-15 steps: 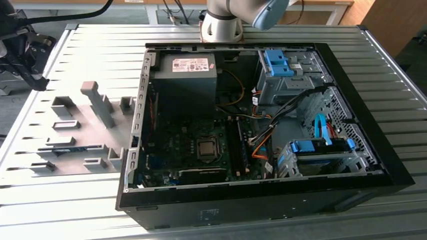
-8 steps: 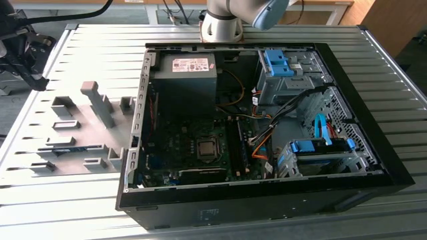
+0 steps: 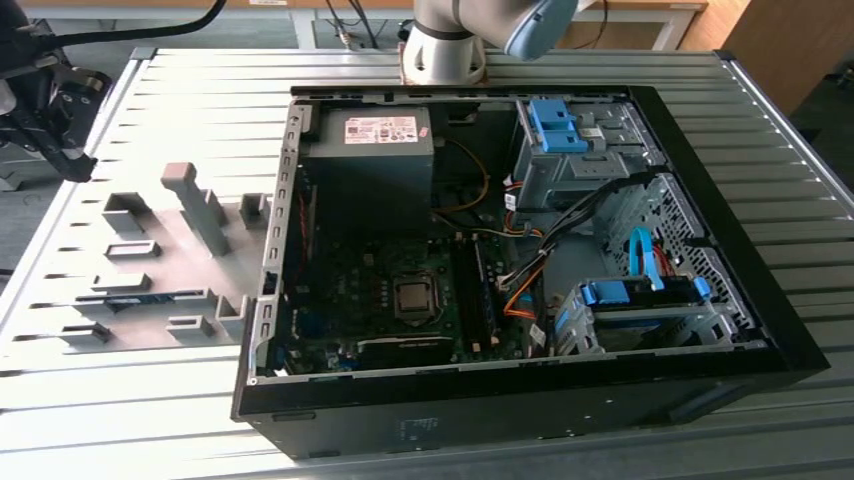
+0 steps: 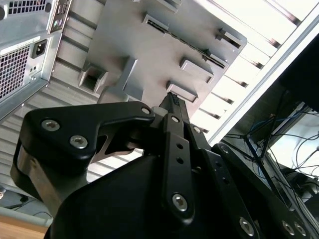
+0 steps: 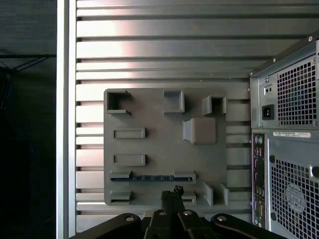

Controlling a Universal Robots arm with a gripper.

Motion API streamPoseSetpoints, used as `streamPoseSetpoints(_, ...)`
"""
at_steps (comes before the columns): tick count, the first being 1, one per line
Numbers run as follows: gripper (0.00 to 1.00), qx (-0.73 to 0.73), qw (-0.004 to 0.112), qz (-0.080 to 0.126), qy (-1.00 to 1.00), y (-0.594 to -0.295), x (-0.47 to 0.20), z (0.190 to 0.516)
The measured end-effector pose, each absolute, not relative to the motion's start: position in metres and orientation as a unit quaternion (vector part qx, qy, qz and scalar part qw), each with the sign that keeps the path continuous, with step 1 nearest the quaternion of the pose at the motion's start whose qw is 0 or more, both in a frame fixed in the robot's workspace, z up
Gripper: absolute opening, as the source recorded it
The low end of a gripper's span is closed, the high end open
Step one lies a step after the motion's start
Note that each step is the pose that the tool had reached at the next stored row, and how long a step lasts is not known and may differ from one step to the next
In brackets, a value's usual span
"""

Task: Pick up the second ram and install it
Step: 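Pick up the second ram and move it above second insertion slot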

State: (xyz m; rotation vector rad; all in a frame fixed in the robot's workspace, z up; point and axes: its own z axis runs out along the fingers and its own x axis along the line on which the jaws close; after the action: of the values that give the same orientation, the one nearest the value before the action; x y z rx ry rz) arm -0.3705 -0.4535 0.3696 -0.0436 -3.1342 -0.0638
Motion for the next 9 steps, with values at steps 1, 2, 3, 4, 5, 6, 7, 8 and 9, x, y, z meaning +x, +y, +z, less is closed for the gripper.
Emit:
streamPoseSetpoints(1, 0.10, -0.010, 0.003, -0.020, -1.000, -0.4535, -0.3706, 0.3696)
streamPoseSetpoints(2, 0.10, -0.007, 0.003, -0.020, -1.000, -0.4535, -0.3707, 0.3696)
streamPoseSetpoints(3, 0.10, -0.002, 0.003, -0.020, -1.000, -0.4536, -0.3709, 0.3696)
streamPoseSetpoints(4, 0.10, 0.003, 0.004, -0.020, -1.000, -0.4537, -0.3712, 0.3696)
streamPoseSetpoints(5, 0.10, 0.008, 0.004, -0.020, -1.000, -0.4537, -0.3715, 0.3696)
streamPoseSetpoints(6, 0.10, 0.014, 0.004, -0.020, -1.000, -0.4537, -0.3718, 0.3696)
streamPoseSetpoints(7, 0.10, 0.019, 0.004, -0.020, -1.000, -0.4537, -0.3720, 0.3696)
streamPoseSetpoints(8, 0.10, 0.025, 0.004, -0.020, -0.999, -0.4538, -0.3721, 0.3696)
streamPoseSetpoints(9, 0.10, 0.031, 0.004, -0.020, -0.999, -0.4538, -0.3722, 0.3696)
